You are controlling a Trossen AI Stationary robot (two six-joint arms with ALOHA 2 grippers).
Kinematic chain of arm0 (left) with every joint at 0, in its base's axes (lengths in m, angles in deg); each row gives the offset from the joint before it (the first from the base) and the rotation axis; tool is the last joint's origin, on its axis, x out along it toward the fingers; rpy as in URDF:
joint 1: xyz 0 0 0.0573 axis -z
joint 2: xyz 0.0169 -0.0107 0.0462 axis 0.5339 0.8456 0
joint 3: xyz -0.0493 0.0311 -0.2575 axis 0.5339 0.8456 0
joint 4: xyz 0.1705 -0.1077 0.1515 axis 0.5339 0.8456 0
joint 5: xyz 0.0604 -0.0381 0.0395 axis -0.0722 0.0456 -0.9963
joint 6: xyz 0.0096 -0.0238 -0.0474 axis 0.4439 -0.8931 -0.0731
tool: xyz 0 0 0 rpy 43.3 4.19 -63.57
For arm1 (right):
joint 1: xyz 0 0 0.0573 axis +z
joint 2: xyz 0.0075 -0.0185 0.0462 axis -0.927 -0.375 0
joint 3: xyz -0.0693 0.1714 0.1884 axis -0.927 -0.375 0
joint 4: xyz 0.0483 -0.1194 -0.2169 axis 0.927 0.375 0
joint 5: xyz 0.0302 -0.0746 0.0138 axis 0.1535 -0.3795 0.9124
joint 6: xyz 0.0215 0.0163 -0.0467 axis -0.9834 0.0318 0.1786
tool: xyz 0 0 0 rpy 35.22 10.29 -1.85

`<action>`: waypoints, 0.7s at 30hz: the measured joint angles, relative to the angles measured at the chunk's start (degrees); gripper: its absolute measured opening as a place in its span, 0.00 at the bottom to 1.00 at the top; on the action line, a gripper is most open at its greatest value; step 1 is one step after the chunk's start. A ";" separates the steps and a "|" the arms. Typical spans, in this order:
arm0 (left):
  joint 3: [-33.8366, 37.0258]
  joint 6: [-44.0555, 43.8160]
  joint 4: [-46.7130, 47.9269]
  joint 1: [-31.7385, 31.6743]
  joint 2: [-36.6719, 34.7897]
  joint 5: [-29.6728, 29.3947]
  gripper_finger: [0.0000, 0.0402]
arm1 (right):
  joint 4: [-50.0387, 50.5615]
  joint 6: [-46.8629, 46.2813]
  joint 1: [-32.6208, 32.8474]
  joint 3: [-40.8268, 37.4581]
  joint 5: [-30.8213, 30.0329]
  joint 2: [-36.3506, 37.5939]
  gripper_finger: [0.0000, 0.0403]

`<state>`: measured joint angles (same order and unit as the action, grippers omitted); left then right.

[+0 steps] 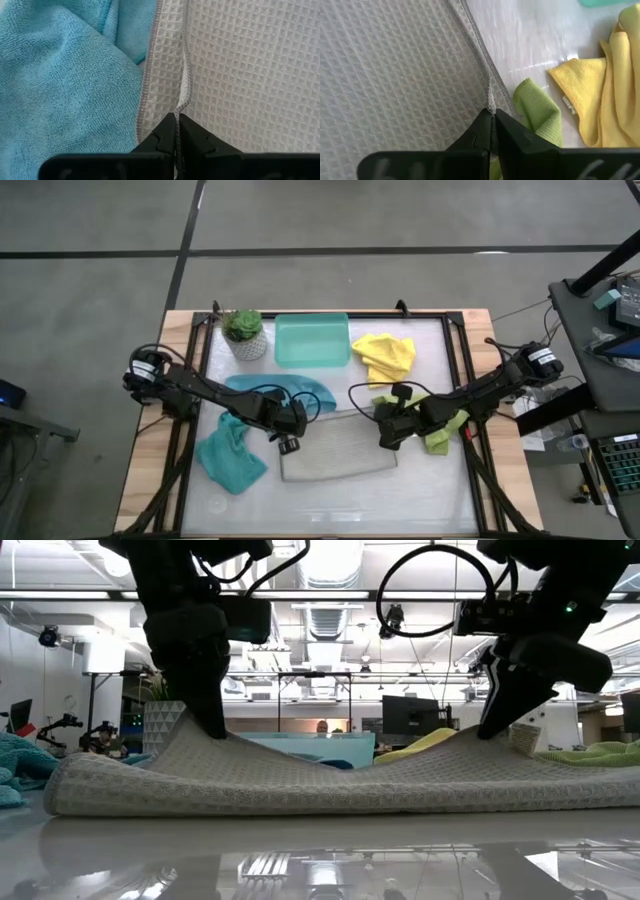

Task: Fold microfiber towels
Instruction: Fold the gray microfiber cloth

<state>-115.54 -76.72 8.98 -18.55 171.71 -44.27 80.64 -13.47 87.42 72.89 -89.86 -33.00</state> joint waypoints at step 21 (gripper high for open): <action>2.80 -1.66 -0.12 -0.11 0.07 -4.51 0.00 | -0.79 0.17 0.00 0.00 -2.97 -0.01 0.02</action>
<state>-112.74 -78.38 8.86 -18.66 171.77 -48.77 79.85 -13.30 87.42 72.89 -92.83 -33.02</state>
